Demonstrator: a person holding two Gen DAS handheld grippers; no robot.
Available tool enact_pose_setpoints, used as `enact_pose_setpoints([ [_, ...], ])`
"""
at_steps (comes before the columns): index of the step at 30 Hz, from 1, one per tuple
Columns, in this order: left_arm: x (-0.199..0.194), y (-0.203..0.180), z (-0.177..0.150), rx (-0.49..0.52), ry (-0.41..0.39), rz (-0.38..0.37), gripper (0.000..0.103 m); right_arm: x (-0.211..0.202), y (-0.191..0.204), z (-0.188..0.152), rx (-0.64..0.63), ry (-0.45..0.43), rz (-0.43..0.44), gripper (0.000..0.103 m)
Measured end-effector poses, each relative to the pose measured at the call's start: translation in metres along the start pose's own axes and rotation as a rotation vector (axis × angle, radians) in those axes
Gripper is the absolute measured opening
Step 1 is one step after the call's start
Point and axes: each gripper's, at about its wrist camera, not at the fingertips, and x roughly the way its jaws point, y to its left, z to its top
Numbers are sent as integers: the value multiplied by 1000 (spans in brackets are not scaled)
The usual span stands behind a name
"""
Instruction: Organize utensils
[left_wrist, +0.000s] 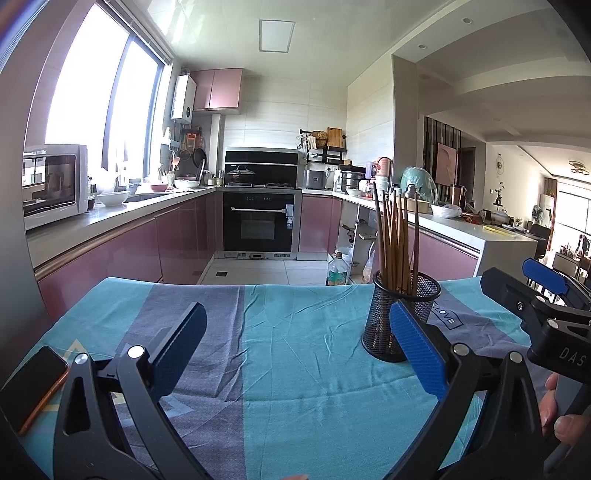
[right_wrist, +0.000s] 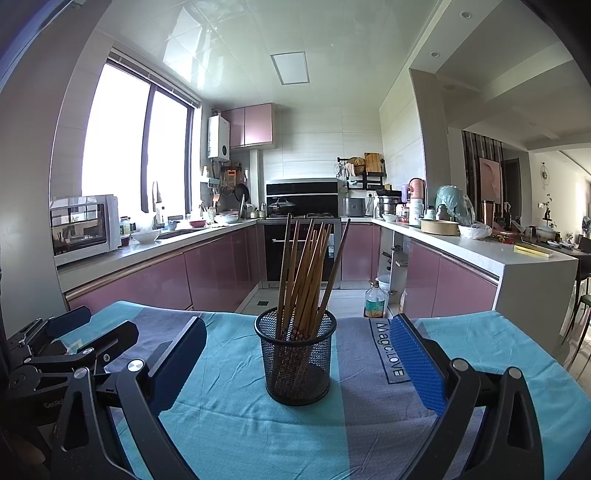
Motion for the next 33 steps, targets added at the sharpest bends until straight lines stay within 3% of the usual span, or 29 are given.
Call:
enact_pose_setpoints([
  [26, -1, 6, -2, -3, 24, -14, 98, 5, -5, -3, 7, 23, 11, 96],
  [30, 9, 13, -3, -9, 76, 0, 98, 18, -29, -7, 35, 109, 5, 96],
  [33, 20, 25, -3, -11, 130, 26, 98, 43, -75, -18, 66, 253, -87, 96],
])
